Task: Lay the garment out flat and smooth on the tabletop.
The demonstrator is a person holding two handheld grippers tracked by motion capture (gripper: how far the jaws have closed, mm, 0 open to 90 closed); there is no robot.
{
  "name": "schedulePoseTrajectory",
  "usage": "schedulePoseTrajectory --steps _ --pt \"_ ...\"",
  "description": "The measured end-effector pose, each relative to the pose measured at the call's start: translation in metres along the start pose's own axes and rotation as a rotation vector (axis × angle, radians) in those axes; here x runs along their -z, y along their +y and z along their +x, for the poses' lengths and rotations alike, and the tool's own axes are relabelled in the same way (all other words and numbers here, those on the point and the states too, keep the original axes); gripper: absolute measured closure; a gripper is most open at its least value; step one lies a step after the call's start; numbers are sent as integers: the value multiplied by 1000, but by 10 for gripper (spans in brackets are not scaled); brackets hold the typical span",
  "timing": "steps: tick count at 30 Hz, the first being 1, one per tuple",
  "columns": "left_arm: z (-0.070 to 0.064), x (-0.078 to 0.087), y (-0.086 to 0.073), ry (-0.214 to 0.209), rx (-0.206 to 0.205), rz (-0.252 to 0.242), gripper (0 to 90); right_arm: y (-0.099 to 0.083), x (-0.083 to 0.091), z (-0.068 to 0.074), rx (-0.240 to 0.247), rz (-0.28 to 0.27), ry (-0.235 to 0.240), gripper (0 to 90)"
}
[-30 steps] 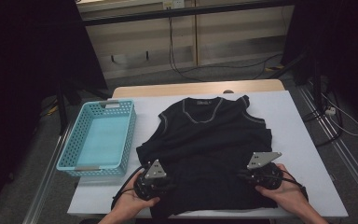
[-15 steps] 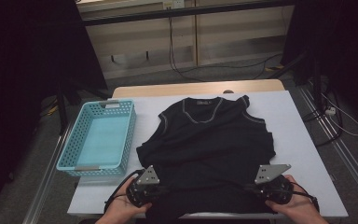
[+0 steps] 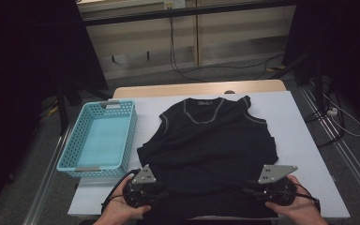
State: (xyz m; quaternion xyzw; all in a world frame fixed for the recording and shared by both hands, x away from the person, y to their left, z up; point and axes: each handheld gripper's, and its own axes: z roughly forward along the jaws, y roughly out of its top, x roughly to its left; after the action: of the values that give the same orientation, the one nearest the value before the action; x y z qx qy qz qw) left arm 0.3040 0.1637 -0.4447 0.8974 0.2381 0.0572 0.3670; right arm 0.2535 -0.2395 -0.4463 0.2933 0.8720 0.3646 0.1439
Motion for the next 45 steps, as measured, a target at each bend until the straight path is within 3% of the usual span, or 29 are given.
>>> schedulePoseTrajectory --steps 3,5,11,14,17,22,24,25,27,30,36,45 --pt "3 0 8 12 19 -48 486 6 -1 -4 -22 -25 -23 570" --pt "5 -3 14 20 6 -58 493 12 -5 -7 -25 -20 -20 547" --pt "4 -23 22 24 -41 -18 513 27 -31 -19 -26 11 0 516" --pt "3 -29 22 20 -41 2 510 30 -45 -22 -25 28 6 519" --pt "2 -37 22 23 -54 34 531 28 -52 -22 -28 42 29 606" --pt "5 -42 24 21 -56 36 605 28 -51 -15 -21 44 66 841" --pt "4 -43 25 -7 -53 23 714 28 -50 -12 -12 53 62 859" --pt "3 -45 27 -21 -80 38 788 28 -50 -12 -11 54 63 861" --pt "1 -46 31 -21 -113 59 851 27 -48 -12 -12 56 67 865" --pt "0 -46 29 -22 -130 35 861 24 -44 -7 -5 62 74 867" --pt "-4 -43 24 -49 -106 25 862 20 -37 11 31 75 73 868" --pt "-21 -37 19 -77 -134 28 865 12 -26 31 59 82 93 869"
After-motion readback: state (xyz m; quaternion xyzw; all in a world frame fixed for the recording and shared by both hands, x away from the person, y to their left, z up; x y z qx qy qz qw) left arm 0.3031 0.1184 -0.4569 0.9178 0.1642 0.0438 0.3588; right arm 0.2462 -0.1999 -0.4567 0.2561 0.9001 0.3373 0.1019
